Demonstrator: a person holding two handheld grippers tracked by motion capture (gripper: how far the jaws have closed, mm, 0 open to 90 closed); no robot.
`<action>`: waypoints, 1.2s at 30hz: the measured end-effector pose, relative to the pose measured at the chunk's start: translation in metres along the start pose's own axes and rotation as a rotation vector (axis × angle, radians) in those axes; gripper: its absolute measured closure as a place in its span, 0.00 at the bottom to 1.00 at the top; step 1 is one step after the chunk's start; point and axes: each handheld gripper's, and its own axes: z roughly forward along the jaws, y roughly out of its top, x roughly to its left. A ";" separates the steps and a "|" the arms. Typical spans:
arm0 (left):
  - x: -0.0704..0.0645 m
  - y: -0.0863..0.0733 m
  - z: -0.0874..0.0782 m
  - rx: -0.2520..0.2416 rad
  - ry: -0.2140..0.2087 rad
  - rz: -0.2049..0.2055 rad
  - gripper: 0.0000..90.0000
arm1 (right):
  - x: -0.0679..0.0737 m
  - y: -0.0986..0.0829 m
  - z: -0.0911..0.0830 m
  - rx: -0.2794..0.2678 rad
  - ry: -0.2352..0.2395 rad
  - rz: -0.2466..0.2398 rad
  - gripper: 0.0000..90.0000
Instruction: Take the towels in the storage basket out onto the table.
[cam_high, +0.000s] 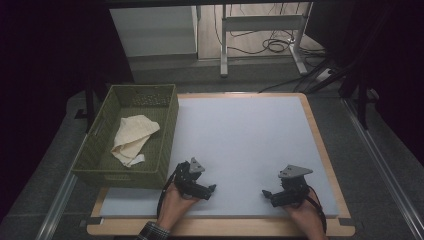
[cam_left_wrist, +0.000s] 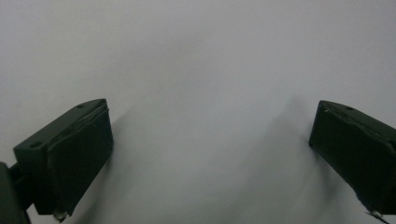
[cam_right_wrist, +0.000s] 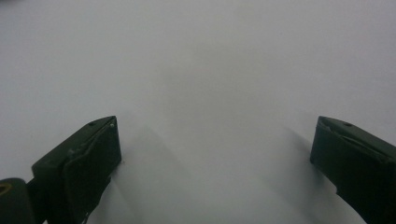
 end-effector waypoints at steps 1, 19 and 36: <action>-0.001 0.000 0.000 0.001 0.000 -0.001 0.00 | 0.000 0.000 0.000 0.000 0.001 0.001 0.02; -0.004 0.022 -0.014 -0.006 -0.050 0.048 0.01 | 0.000 0.000 0.000 0.000 0.001 0.000 0.02; 0.000 0.055 -0.026 0.016 -0.098 0.057 0.02 | 0.000 0.000 0.000 0.000 0.000 0.001 0.02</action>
